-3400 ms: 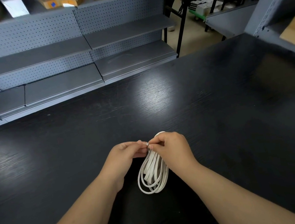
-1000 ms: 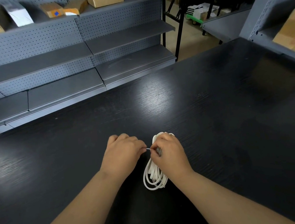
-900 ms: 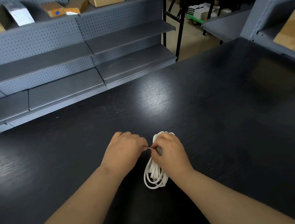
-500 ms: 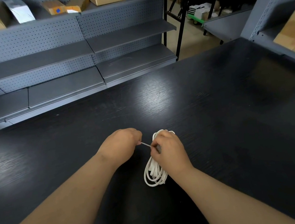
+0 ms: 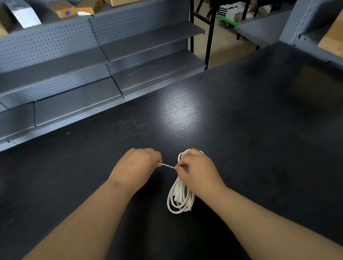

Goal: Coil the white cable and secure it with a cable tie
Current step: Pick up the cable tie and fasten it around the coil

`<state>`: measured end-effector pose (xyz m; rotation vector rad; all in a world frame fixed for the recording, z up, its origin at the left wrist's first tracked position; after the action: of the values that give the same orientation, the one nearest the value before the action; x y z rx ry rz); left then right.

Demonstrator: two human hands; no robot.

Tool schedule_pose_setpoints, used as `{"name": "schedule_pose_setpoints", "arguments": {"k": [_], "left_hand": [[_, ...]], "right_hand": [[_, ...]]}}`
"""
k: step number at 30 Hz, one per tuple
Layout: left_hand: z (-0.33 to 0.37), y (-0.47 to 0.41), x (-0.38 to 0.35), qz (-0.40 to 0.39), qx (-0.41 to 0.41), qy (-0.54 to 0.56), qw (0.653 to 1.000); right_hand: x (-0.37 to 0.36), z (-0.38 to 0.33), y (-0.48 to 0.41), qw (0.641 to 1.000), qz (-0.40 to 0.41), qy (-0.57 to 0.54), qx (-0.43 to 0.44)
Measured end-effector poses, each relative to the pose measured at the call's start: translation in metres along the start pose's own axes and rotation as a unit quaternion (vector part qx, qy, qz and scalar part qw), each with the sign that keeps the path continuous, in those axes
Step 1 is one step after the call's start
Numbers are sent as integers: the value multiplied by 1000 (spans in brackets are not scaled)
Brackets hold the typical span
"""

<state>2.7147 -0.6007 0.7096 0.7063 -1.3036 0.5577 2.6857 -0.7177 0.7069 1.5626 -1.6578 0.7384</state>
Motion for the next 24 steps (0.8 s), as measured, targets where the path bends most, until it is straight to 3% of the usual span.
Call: {"name": "schedule_pose_setpoints", "arguments": {"k": [4,8,11,13,16,24], "left_hand": [[5,-2,11,33,-21,-50,998],[8,-2,24,47,-6,-81,996],[16,10,40,129,54,-111,984],[34,14,42,167,47,-119,978],[68,14,29,131,-9,-71,989],[60,37,0,64,2,-41,997]], "right_hand": [[22,7,-16,995,-50,-60,-58],[27,8,-22,993,-96,69,13],[16,17,-17,977,-169,124,23],[14,20,-14,976,-173,129,24],[15,19,-10,976,-153,149,31],[12,14,21,982,-131,134,-27]]}}
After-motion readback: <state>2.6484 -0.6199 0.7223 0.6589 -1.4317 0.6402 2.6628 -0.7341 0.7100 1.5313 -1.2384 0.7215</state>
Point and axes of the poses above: each hand's wrist, its own y-axis away from the middle knuckle, its own x-axis out of the back of the hand, z = x × y, the point moved 8 cm from there along -y, towards the middle knuckle, and after that the axes turned 12 degrees about -x, right-handed, at the moved point
